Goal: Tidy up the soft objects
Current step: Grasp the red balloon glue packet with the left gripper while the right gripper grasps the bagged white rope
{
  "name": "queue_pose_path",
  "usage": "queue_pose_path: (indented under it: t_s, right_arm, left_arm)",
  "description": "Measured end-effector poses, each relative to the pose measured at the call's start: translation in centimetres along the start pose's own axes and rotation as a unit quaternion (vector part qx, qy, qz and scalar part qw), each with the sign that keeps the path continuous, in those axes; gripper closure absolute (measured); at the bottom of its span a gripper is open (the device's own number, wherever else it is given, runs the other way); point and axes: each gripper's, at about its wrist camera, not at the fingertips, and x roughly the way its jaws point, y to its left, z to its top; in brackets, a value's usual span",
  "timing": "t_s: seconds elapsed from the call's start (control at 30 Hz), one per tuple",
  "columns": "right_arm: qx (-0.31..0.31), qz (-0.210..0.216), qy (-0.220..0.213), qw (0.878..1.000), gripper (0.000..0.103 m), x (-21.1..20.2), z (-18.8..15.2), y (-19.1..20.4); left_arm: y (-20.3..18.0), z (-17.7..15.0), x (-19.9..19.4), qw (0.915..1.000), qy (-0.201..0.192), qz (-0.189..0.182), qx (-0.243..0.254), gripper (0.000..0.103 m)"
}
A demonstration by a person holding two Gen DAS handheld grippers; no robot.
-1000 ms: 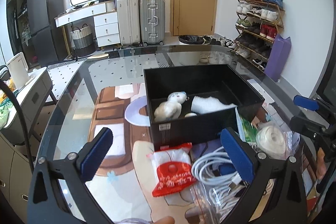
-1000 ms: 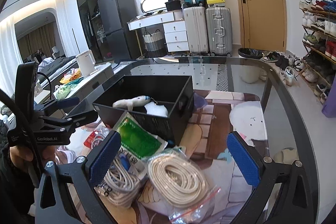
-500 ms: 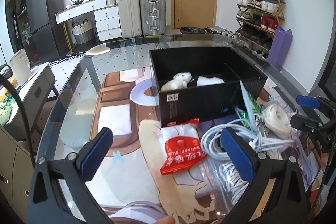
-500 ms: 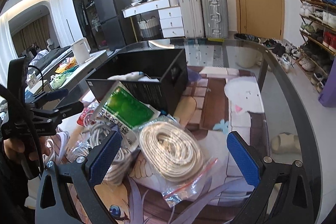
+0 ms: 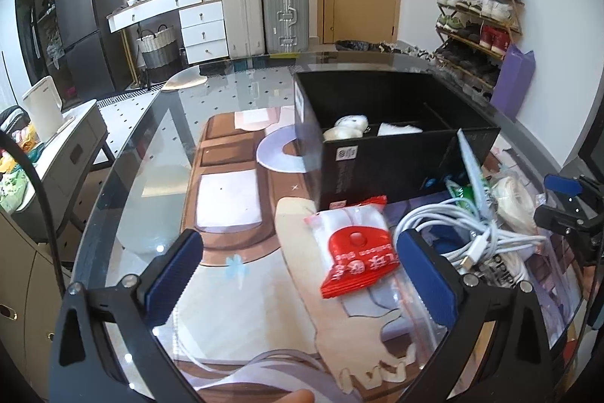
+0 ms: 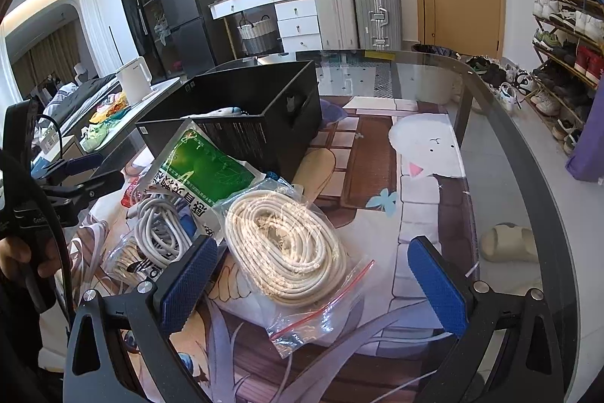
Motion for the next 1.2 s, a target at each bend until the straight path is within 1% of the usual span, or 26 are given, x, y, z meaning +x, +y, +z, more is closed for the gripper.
queue_pose_path:
  t_s: [0.27, 0.47, 0.87, 1.2]
  right_arm:
    - [-0.004, -0.004, 0.008, 1.000, 0.001, 0.3, 0.1, 0.0]
    - [-0.008, -0.007, 0.013, 1.000, 0.001, 0.6, 0.2, -0.2]
    - [-0.023, -0.011, 0.031, 0.999, 0.001, 1.6, 0.3, 0.3]
    - [-0.024, -0.013, 0.040, 0.999, 0.001, 2.3, 0.3, 0.1]
  left_arm:
    - [-0.4, -0.2, 1.2, 0.9994, 0.031, -0.005, 0.011, 0.000]
    - [-0.4, -0.1, 1.9, 0.9985, 0.048, -0.027, -0.002, 0.000]
    - [-0.9, 0.2, 3.2, 0.9976, 0.066, -0.024, -0.001, 0.000]
    - [0.1, 0.4, 3.6, 0.9970, 0.071, -0.030, -0.006, 0.000]
